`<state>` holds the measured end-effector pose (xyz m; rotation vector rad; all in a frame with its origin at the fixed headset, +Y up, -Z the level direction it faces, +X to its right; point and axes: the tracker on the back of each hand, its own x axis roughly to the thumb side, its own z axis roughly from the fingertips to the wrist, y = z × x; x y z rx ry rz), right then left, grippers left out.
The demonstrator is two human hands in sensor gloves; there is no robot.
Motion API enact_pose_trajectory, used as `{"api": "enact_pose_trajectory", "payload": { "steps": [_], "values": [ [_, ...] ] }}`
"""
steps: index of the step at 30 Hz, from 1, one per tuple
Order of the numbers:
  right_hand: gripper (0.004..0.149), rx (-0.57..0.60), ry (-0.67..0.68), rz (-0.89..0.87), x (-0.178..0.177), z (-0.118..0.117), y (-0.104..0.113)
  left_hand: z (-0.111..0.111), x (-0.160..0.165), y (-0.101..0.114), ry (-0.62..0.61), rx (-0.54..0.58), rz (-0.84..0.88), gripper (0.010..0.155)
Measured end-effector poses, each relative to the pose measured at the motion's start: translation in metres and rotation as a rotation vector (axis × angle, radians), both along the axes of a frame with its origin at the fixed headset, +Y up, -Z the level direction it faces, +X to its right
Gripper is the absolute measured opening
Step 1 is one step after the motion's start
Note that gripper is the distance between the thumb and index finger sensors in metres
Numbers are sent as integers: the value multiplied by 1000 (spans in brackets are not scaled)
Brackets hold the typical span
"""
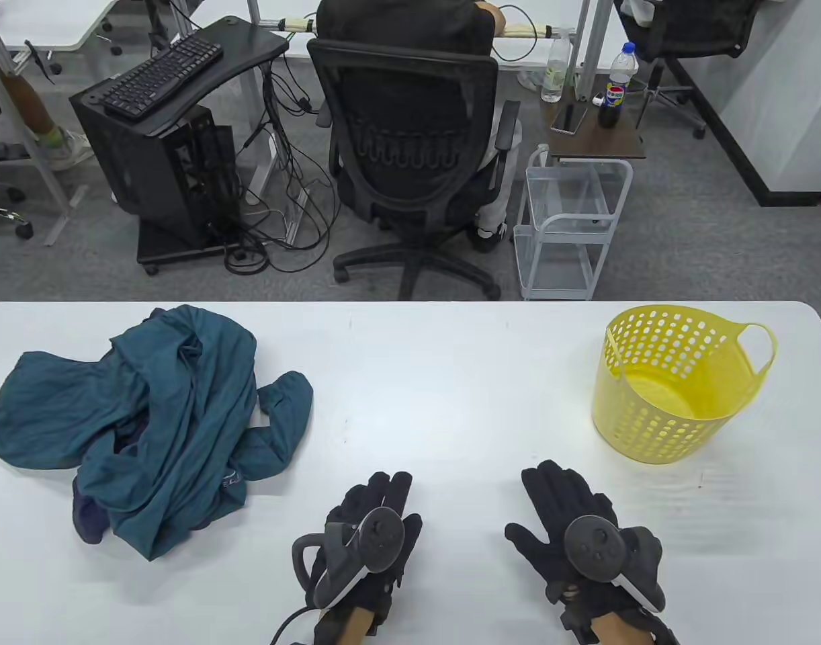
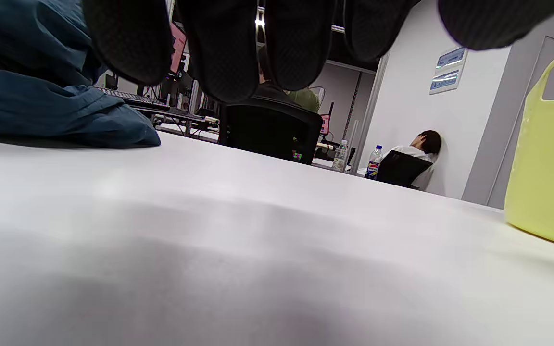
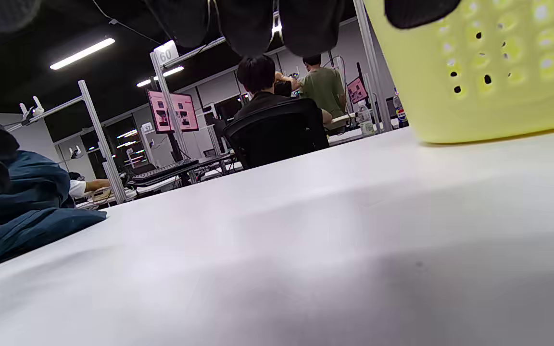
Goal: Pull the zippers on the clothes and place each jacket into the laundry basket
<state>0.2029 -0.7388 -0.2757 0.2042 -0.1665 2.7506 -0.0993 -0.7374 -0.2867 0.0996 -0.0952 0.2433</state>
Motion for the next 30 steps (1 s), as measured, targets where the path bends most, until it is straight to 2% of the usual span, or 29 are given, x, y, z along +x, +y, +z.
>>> {"api": "enact_pose_trajectory", "payload": {
  "steps": [7,23,30],
  "values": [
    [79,-41,-1,-1,1,-2,-7,0,0,-1,-4,-9,16,66],
    [79,-10,-8,-24,4,2,-5,-1,7,-10,-26,-55,-16,66],
    [78,-32,-7,-21,4,1,-6,-4,12,-12,-35,-91,-48,66]
  ]
}}
